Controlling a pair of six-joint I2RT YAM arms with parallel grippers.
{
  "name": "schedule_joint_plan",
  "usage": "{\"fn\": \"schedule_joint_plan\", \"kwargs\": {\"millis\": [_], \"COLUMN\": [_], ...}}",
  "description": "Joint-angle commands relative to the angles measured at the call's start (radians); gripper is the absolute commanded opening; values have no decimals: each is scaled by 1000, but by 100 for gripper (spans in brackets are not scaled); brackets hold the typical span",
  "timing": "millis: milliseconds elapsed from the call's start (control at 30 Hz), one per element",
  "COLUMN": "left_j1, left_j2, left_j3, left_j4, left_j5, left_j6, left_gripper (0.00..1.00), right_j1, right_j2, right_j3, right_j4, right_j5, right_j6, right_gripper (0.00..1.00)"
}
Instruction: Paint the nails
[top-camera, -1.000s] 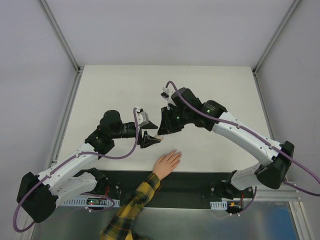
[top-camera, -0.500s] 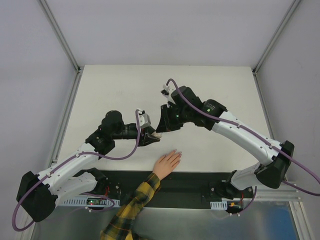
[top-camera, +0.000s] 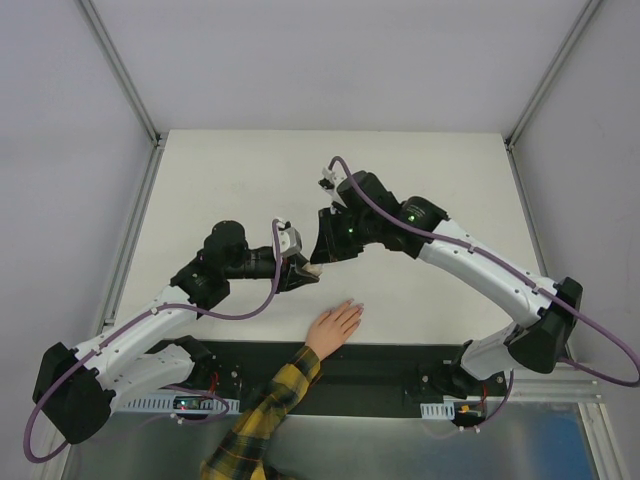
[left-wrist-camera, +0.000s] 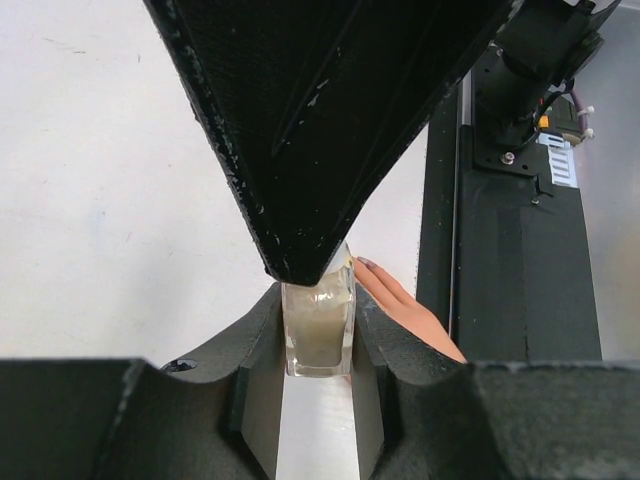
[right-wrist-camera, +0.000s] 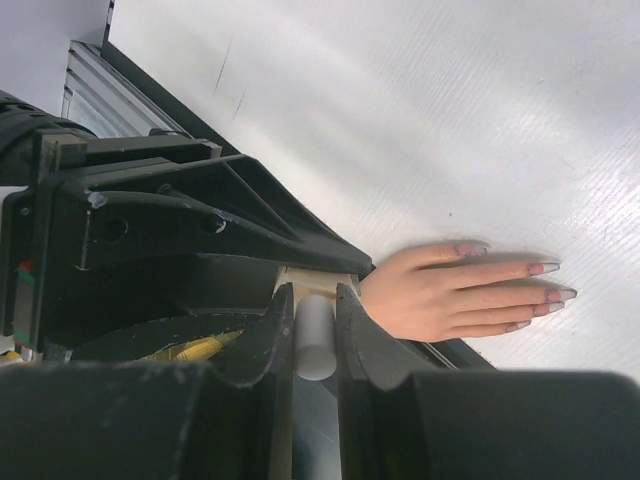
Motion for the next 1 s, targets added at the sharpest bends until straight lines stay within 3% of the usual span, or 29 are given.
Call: {"fn": "schedule_joint_plan", "kwargs": {"millis": [0, 167, 267, 333, 467, 733, 900, 967], "left_j1": [-4, -4, -4, -4, -4, -4, -4, -4], "left_j2": [-13, -28, -34, -44, -79, -128, -148, -149], "left_j3": [57, 51, 54, 52, 23, 6, -5, -2], "left_j4": [64, 96, 105, 112, 144, 155, 155, 153], "left_j5": [-16, -123, -233, -296, -388, -415, -430, -413], "left_j6": [-28, -86, -144, -171, -197, -194, -180, -169], "left_gripper": [0, 0, 0, 0, 0, 0, 0, 0], "right_j1": [23, 21, 21, 24, 24, 26, 24, 24], "right_j2": [14, -21, -8, 11, 18, 96, 104, 98], "right_j3": [57, 81, 110, 130, 141, 196, 184, 169], "right_j4": [26, -8, 6, 4, 52, 103, 135, 144], "right_j5": [-9, 86, 147, 206, 315, 267, 221, 221], "right_j6": [27, -1, 7, 16, 28, 27, 41, 35], "right_gripper": [11, 52, 55, 55, 43, 36, 20, 7]}}
